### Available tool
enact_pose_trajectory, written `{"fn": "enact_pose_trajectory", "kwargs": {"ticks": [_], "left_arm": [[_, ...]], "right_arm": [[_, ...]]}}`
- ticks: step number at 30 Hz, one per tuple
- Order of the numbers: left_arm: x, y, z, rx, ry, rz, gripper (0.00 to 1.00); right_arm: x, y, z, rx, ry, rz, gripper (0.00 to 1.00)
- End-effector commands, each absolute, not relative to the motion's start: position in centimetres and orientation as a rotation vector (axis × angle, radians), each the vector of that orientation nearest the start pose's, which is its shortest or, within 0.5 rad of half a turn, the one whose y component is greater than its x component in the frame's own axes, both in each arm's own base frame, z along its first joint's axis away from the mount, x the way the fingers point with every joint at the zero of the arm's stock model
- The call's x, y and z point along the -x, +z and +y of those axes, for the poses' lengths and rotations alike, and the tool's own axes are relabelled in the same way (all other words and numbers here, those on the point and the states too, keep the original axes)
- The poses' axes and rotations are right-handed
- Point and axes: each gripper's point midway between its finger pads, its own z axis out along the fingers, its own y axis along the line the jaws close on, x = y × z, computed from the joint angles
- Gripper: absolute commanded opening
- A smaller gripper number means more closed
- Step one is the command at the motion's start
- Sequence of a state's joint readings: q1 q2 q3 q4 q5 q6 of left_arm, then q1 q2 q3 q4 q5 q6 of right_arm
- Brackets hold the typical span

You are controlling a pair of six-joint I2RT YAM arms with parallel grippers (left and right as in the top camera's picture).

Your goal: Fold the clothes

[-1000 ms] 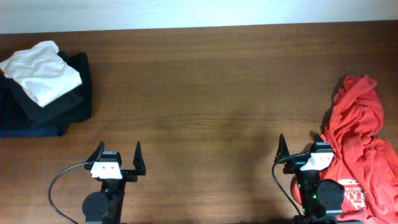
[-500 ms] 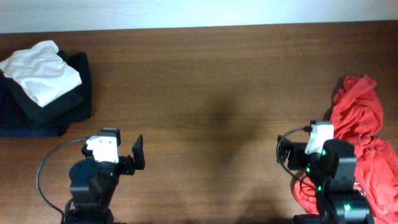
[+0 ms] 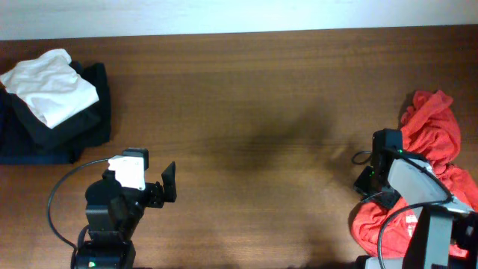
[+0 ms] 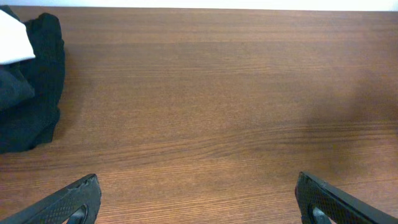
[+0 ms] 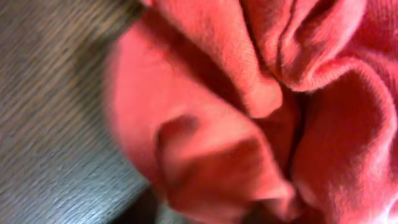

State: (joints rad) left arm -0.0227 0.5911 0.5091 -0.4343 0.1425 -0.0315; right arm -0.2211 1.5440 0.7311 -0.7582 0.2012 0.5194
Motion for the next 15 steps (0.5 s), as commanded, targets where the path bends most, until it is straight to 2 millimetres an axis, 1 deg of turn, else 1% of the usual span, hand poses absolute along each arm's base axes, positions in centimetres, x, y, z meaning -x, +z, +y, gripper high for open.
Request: {"fn": "enact_pose_trajectory", "kwargs": {"ticks": [1, 2, 3, 4, 5, 6, 7, 8, 9, 10, 11, 12, 13, 14, 15], "left_arm": [[-26.4, 19.2, -3.1, -0.070, -0.194, 2.058, 0.99], [-26.4, 19.2, -3.1, -0.070, -0.193, 2.057, 0.99], [-26.4, 19.3, -3.1, -0.070, -0.193, 2.051, 0.99], [-26.5, 19.4, -3.1, -0.070, -0.192, 2.046, 0.99], [-26.5, 19.5, -3.1, -0.071, -0.193, 2.043, 0.99], [-26.5, 19.5, -3.1, -0.071, -0.193, 2.043, 0.99], [-26.6, 19.6, -3.1, -0.071, -0.192, 2.038, 0.99], [-26.8, 20.0, -3.1, -0.072, -0.191, 2.020, 0.99], [-27.1, 20.4, -3.1, -0.074, -0.190, 2.001, 0.99], [-27.3, 20.3, -3.1, -0.074, -0.191, 2.003, 0.99], [-27.4, 20.0, -3.1, -0.073, -0.192, 2.013, 0.99], [-27.6, 19.4, -3.1, -0.071, -0.193, 2.037, 0.99], [-27.9, 18.6, -3.2, -0.072, -0.200, 2.067, 0.99], [-28.0, 18.3, -3.5, -0.084, -0.223, 2.081, 0.99], [-28.0, 17.9, -3.9, -0.096, -0.247, 2.095, 0.99]], "right_arm": [[-22.3, -0.8, -6.5, -0.953, -0.128, 2.960, 0.04], [-23.9, -0.8, -3.8, -0.739, 0.136, 2.988, 0.04], [-26.0, 0.2, 0.4, -0.458, 0.477, 2.940, 0.04], [-27.6, 1.6, 4.0, -0.254, 0.720, 2.844, 0.04], [-29.6, 3.6, 8.7, -0.016, 0.897, 2.708, 0.04], [-31.2, 5.1, 12.0, 0.120, 0.943, 2.613, 0.04], [-32.8, 6.8, 15.1, 0.212, 0.968, 2.510, 0.04], [-35.2, 11.4, 21.3, 0.374, 1.004, 2.269, 0.04], [-36.3, 14.6, 24.4, 0.440, 0.982, 2.127, 0.04], [-36.9, 16.8, 26.6, 0.467, 0.931, 2.059, 0.12], [-37.1, 17.2, 27.1, 0.460, 0.895, 2.072, 0.77], [-37.1, 15.9, 26.2, 0.419, 0.819, 2.169, 0.99], [-37.0, 12.9, 22.5, 0.308, 0.634, 2.350, 0.99], [-36.5, 11.3, 19.4, 0.228, 0.493, 2.451, 0.99], [-35.9, 10.6, 15.9, 0.145, 0.348, 2.528, 0.99]]}}
